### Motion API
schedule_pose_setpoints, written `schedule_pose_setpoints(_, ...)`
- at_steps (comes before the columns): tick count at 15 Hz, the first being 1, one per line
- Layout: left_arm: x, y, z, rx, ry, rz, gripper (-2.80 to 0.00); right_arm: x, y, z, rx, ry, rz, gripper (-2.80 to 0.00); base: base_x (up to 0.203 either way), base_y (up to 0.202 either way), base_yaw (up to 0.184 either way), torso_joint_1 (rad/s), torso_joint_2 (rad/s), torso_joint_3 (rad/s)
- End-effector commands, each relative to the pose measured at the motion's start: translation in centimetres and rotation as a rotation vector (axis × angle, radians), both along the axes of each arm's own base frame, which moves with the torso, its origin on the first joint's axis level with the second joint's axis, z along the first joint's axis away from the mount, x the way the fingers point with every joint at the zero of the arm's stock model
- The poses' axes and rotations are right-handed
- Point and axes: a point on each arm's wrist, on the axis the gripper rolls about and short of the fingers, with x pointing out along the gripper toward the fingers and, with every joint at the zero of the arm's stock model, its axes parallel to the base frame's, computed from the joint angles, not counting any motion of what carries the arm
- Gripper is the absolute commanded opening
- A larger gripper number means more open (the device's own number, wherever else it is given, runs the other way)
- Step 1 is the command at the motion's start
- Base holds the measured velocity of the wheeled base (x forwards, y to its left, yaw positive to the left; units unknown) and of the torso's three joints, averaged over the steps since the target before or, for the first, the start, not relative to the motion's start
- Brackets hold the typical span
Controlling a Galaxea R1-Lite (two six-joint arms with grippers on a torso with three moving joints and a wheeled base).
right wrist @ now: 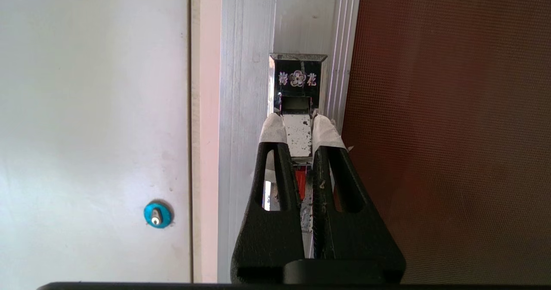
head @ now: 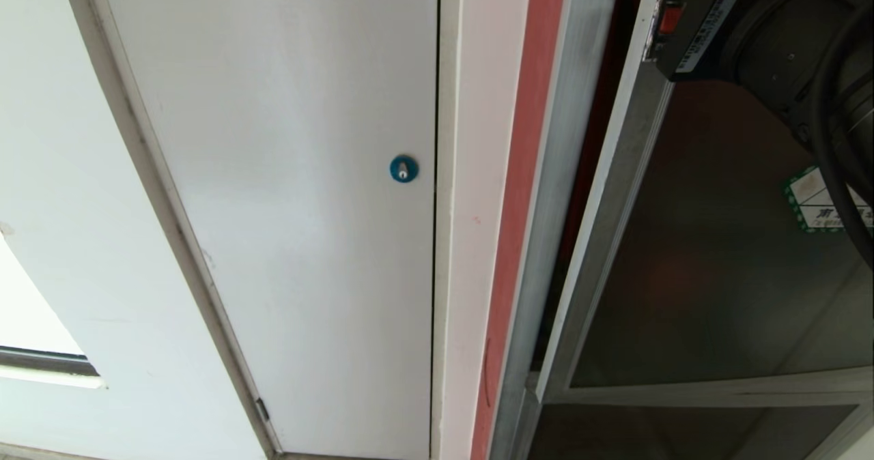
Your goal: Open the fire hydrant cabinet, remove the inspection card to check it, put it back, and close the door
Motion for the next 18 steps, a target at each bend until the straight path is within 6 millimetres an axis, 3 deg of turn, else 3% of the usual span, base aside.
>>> schedule_pose_setpoints(1,0.1,0.0,-0.3,0.0,0.012,0.0,-2.8,0.0,0.1,-0.5,-0.014,0.018,-0.002,-2.8,0.0,0.0,0.0,0.0,0.0,0.0)
schedule_pose_setpoints(4,0.1,0.0,-0.3,0.0,0.012,0.0,-2.8,-0.1,0.1,-0.6,-0.022,0.026,0.0,-2.8,0.0,0.0,0.0,0.0,0.0,0.0)
schedule_pose_setpoints(5,0.1,0.0,-0.3,0.0,0.012,0.0,-2.8,-0.3,0.2,-0.5,-0.022,0.026,0.007,0.0,0.0,0.0,0.0,0.0,0.0,0.0)
schedule_pose_setpoints(12,0.1,0.0,-0.3,0.0,0.012,0.0,-2.8,-1.6,0.0,-0.6,-0.034,0.037,0.04,0.0,0.0,0.0,0.0,0.0,0.0,0.0)
schedule_pose_setpoints(18,0.1,0.0,-0.3,0.001,0.012,0.0,-2.8,-3.8,-2.1,-1.9,-0.048,0.052,0.042,0.0,0.0,0.0,0.0,0.0,0.0,0.0)
